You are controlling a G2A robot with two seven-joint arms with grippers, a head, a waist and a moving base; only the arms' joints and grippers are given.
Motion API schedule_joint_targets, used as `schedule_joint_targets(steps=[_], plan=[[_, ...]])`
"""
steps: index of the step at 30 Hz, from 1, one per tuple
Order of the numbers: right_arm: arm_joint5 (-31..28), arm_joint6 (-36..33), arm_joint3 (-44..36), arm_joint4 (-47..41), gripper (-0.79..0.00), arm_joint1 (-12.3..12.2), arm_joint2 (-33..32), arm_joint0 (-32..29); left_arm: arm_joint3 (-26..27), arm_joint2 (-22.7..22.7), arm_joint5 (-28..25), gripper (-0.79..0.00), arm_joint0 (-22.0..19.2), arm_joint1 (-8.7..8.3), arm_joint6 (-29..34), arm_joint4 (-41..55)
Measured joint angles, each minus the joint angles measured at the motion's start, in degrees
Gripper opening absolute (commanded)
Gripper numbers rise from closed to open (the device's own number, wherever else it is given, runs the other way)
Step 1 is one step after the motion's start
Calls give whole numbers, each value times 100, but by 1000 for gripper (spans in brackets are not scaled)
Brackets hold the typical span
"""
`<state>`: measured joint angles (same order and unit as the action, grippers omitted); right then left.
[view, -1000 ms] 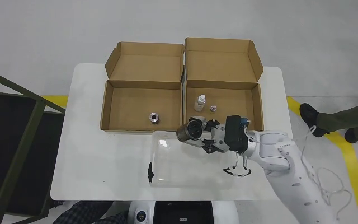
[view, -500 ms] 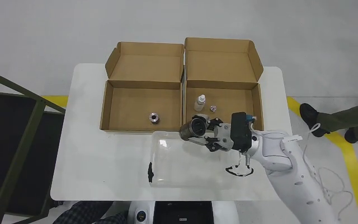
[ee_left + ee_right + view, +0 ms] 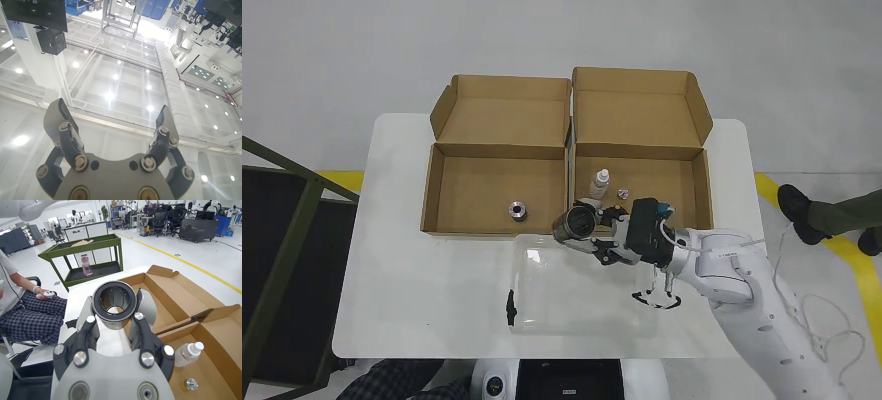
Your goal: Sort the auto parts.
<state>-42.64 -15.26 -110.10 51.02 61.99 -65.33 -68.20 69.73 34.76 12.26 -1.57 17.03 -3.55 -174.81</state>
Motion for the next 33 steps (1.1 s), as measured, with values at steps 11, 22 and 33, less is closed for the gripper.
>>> schedule_joint_targets(steps=[11,22,33], plan=[[1051,-422,170,785,-785,196,731,764,0,0,0,0,0,0,0,0],[2038,-980,871,1410,-785,523,1637,1757,0,0,0,0,0,0,0,0],[2280,-1393,1863,1454,-785,899,2362,2627,0,0,0,0,0,0,0,0]])
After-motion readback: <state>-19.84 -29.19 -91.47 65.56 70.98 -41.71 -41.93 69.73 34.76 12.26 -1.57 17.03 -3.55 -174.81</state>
